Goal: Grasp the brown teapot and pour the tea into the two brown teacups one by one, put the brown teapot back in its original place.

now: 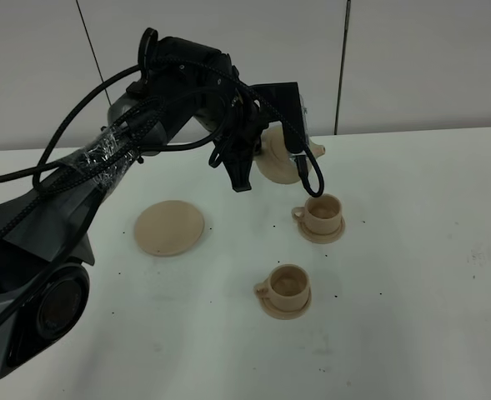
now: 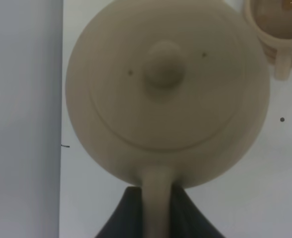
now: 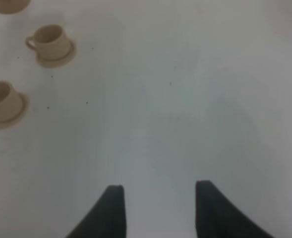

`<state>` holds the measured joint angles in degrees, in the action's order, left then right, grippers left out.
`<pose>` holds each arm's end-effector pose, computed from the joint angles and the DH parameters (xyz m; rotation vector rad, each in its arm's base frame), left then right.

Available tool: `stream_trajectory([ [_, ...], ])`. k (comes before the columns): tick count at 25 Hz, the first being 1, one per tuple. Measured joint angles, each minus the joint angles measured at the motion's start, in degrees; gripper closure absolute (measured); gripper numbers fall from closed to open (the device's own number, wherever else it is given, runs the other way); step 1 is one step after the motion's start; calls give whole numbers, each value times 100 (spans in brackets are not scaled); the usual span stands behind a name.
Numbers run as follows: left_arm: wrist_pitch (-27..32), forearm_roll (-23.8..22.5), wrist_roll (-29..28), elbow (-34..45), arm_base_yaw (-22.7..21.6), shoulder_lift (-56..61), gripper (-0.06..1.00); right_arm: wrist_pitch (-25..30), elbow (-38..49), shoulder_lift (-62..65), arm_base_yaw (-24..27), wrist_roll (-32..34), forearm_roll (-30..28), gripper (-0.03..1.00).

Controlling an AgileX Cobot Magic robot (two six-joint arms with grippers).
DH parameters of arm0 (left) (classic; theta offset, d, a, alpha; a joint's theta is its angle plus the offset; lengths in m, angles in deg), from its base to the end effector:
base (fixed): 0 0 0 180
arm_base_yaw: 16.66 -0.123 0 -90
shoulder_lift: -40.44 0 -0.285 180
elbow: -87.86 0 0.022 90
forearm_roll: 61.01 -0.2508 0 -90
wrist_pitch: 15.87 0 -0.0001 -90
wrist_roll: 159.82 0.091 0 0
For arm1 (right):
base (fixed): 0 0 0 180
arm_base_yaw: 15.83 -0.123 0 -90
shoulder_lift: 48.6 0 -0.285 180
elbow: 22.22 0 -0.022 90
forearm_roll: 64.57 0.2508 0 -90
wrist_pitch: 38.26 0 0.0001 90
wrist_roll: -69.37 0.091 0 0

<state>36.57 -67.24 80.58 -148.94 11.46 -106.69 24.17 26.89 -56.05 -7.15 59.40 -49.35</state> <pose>0.4846 -0.2501 0.2261 1.7939 1.7735 0.3677 -0.0042 0.0221 0.2747 -0.0393 2.0490 0.1175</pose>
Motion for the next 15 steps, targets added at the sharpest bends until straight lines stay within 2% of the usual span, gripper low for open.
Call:
stream_trajectory([
  [15,-92,28,188,0,5,-123,77,0,0,0,0,0,0,64],
])
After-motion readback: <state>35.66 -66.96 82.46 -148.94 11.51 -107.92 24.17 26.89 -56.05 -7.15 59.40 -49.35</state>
